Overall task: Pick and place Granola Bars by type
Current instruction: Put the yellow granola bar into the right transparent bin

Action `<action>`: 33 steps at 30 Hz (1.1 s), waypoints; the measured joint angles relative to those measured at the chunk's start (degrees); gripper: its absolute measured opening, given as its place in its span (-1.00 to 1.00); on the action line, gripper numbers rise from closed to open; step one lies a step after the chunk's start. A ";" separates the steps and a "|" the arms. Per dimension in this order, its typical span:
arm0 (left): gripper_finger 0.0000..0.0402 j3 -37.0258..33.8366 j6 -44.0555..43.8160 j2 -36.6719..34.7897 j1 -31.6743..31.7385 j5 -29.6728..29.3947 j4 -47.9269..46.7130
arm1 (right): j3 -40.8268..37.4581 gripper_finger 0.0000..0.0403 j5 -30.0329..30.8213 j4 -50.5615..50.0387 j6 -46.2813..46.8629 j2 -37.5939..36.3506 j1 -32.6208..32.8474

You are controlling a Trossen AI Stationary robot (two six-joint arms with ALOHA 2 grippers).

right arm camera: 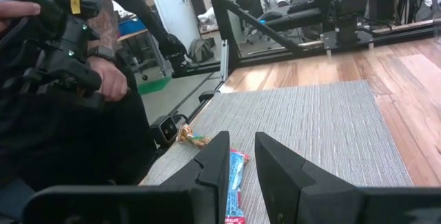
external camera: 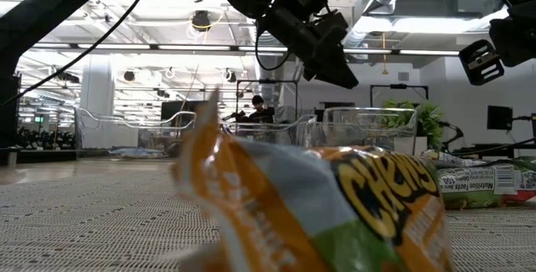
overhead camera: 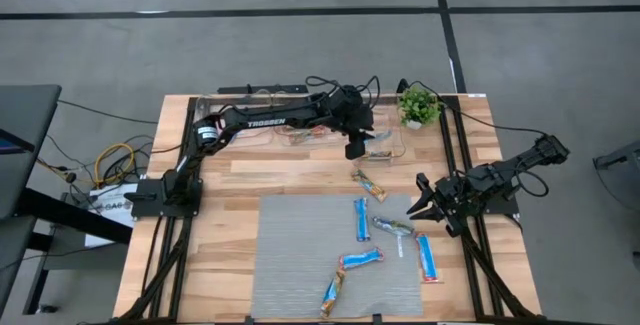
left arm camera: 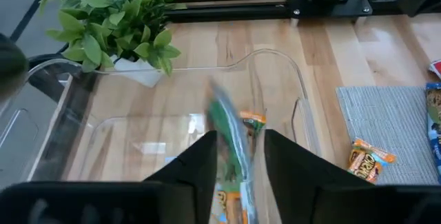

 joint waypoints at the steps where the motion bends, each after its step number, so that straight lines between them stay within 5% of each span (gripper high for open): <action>1: -0.38 0.00 -0.08 0.01 0.00 -0.03 0.00 | -0.01 -0.69 0.00 0.00 0.00 0.00 0.02; 12: -0.29 0.00 -3.06 -1.27 -0.35 -0.15 -0.27 | -0.01 -0.69 0.00 0.00 0.00 0.02 0.02; 27: -0.34 -0.10 -5.86 -15.93 -4.40 2.23 -10.01 | 0.00 -0.69 0.00 0.01 0.00 0.02 0.00; 33: -0.34 -10.36 -11.57 -22.76 -8.51 1.16 -7.33 | 0.01 -0.69 0.00 0.00 0.00 0.02 0.00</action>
